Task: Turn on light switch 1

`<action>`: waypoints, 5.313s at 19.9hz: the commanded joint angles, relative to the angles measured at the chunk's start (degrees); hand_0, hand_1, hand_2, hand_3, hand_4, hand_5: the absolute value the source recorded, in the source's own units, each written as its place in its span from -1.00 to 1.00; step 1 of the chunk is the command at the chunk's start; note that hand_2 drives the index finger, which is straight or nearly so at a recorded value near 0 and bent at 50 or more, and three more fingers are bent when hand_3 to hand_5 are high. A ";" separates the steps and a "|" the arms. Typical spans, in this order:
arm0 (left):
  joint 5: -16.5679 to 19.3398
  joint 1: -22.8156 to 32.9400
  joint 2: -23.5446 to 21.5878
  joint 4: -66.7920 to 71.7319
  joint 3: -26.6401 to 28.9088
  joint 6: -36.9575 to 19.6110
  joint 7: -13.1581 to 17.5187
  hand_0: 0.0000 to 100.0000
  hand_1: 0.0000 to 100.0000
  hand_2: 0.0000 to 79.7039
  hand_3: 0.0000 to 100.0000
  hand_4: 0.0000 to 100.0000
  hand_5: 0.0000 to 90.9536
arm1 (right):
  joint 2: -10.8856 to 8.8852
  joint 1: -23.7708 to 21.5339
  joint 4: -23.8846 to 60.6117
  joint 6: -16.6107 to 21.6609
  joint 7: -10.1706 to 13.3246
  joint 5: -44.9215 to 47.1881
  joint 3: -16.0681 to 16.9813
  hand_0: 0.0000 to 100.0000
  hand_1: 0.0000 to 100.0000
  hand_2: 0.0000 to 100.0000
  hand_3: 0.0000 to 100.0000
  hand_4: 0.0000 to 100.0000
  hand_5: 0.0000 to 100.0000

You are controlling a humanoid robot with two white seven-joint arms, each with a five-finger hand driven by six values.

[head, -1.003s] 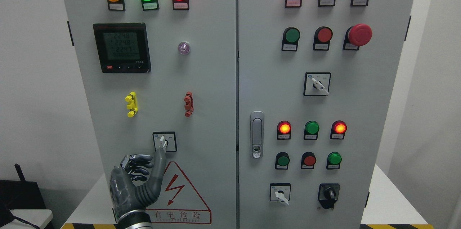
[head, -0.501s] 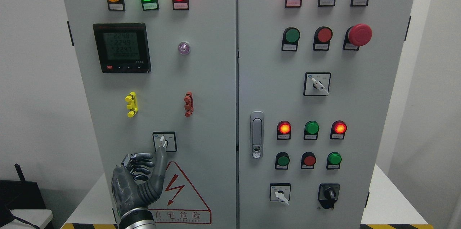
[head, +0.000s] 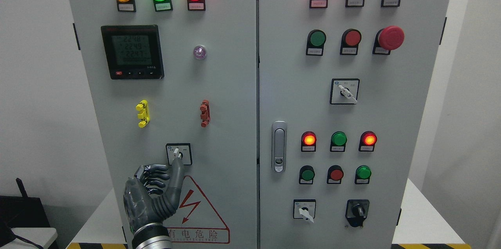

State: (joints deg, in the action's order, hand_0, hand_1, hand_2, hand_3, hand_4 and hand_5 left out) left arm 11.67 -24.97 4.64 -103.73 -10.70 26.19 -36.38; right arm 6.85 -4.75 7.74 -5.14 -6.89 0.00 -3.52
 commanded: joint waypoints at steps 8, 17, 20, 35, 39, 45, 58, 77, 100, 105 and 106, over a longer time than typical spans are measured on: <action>-0.24 -1.92 0.63 1.07 -0.20 1.76 0.52 -0.71 -0.03 0.34 0.45 0.53 0.43 | 0.00 0.00 0.00 -0.05 0.04 0.97 0.00 -0.76 -0.22 -1.00 -1.00 -1.00 -1.00; -0.15 -2.45 0.72 1.16 -0.46 3.77 0.43 -0.68 -0.06 0.35 0.46 0.53 0.43 | 0.00 0.00 0.00 -0.05 0.04 0.97 0.00 -0.76 -0.22 -1.00 -1.00 -1.00 -1.00; -0.24 -2.45 0.72 1.16 -0.46 4.39 0.43 -0.67 -0.07 0.36 0.46 0.53 0.43 | 0.00 0.00 0.00 -0.05 0.04 0.97 0.00 -0.76 -0.22 -1.00 -1.00 -1.00 -1.00; -0.24 -3.15 0.81 1.33 -0.55 5.71 0.26 -0.59 -0.15 0.39 0.47 0.54 0.43 | 0.00 0.00 0.00 -0.05 0.04 0.97 0.00 -0.76 -0.22 -1.00 -1.00 -1.00 -1.00; -0.24 -3.15 0.81 1.33 -0.55 6.06 0.26 -0.56 -0.17 0.39 0.48 0.54 0.44 | 0.00 0.00 0.00 -0.05 0.04 0.97 0.00 -0.76 -0.22 -1.00 -1.00 -1.00 -1.00; -0.15 -3.15 0.81 1.33 -0.64 6.06 0.34 -0.52 -0.18 0.39 0.48 0.54 0.45 | 0.00 0.00 0.00 -0.05 0.04 0.97 0.00 -0.76 -0.22 -1.00 -1.00 -1.00 -1.00; -0.24 -3.59 0.81 1.42 -1.61 6.06 0.35 -0.43 -0.21 0.42 0.46 0.55 0.45 | 0.00 0.00 0.00 -0.05 0.04 0.97 0.00 -0.76 -0.22 -1.00 -1.00 -1.00 -1.00; -0.24 -3.59 0.98 1.42 -1.61 6.06 0.35 -0.09 -0.33 0.45 0.45 0.55 0.46 | 0.00 0.00 0.00 -0.05 0.04 1.05 0.00 -0.76 -0.22 -1.00 -1.00 -1.00 -1.00; -0.24 -3.68 0.98 1.42 -1.69 6.15 0.52 0.27 -0.41 0.49 0.46 0.56 0.48 | 0.00 0.00 0.00 -0.05 0.04 0.97 0.00 -0.76 -0.22 -1.00 -1.00 -1.00 -1.00; -0.33 -3.68 0.98 1.42 -1.61 6.15 0.52 0.35 -0.51 0.50 0.47 0.56 0.48 | 0.00 0.00 0.00 -0.05 0.04 0.97 0.00 -0.76 -0.22 -1.00 -1.00 -1.00 -1.00; -0.33 -3.68 0.98 1.42 -1.69 6.15 0.52 0.38 -0.57 0.50 0.47 0.56 0.48 | 0.00 0.00 0.00 -0.05 0.04 0.97 0.00 -0.76 -0.22 -1.00 -1.00 -1.00 -1.00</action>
State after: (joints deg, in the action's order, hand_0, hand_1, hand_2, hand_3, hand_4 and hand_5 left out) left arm 11.37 -28.66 5.63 -102.30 -12.40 32.03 -35.50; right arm 6.86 -4.75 7.74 -5.14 -6.89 0.00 -3.52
